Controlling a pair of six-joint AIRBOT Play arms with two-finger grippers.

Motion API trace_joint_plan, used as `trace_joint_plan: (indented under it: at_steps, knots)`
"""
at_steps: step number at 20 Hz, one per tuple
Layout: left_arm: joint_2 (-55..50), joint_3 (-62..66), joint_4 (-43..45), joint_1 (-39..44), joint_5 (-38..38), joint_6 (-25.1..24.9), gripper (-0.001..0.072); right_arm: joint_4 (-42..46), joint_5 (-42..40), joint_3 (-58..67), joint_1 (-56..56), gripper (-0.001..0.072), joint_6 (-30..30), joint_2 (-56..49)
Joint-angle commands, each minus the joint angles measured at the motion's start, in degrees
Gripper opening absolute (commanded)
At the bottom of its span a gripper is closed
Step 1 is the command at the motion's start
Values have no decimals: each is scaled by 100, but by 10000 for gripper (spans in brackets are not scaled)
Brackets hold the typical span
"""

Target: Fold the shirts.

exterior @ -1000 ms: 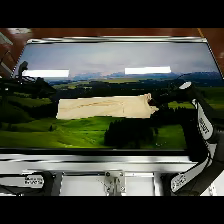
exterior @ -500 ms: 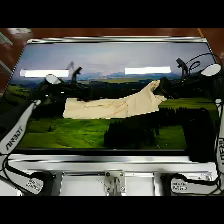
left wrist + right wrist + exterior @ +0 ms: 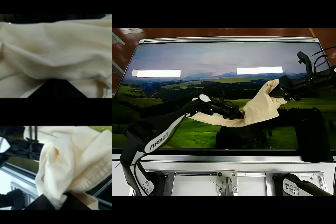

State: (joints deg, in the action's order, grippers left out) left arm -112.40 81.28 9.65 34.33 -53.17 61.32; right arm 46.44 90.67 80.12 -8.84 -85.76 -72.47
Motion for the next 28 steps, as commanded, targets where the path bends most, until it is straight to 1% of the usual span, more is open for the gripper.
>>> trace_joint_plan:
  at_steps: [1,3,4,5,6,7,9,10,11,12,14,17,19,20,22,24,25,26,28]
  knots:
    - [-221,70,-841,289,280,-76,34,0,76,4,2,65,-254,236]
    - [-133,66,-975,0,304,-219,32,24,22,4,37,65,-308,238]
    - [-26,66,-791,-223,280,-216,31,81,-114,4,111,64,-382,227]
    - [162,66,-365,-511,260,-212,31,79,-282,4,232,64,-404,219]
    - [402,66,254,-813,254,-177,30,83,-520,4,411,64,-407,208]
    - [702,66,1088,-1147,243,81,30,79,-754,4,610,64,-407,181]
    - [1408,66,2966,-1954,72,793,30,74,-1287,4,1126,64,-411,37]
    - [1797,66,3713,-2428,-81,1064,30,37,-1543,4,1403,64,-413,-72]
    - [2186,66,4172,-2924,-229,1217,31,13,-1832,4,1705,64,-413,-208]
    - [2531,66,4319,-3394,-337,1252,31,13,-2184,4,2048,64,-413,-382]
    - [3185,66,4262,-4271,-439,1316,32,4,-2889,4,2688,64,-433,-837]
    - [3917,66,4264,-5077,-763,1333,33,-142,-3919,4,3434,64,-647,-1740]
    - [4181,66,4266,-5300,-1130,1292,33,-802,-4402,4,3724,64,-658,-2354]
    - [4247,66,4266,-5322,-1279,1261,33,-1307,-4629,4,3823,65,-651,-2660]
    - [4284,66,4264,-5259,-1550,1244,33,-2293,-4981,4,3993,111,-424,-3077]
    - [4277,46,4266,-5104,-1591,1226,33,-3045,-5056,4,4085,534,-26,-3237]
    - [4275,28,4266,-5012,-1585,1180,33,-3161,-4948,4,4081,574,240,-3217]
    - [4275,4,4266,-4937,-1574,1134,33,-3095,-4728,4,4006,574,317,-3163]
    - [4275,-44,4269,-4861,-1558,1134,33,-2638,-3971,4,3687,573,334,-2975]
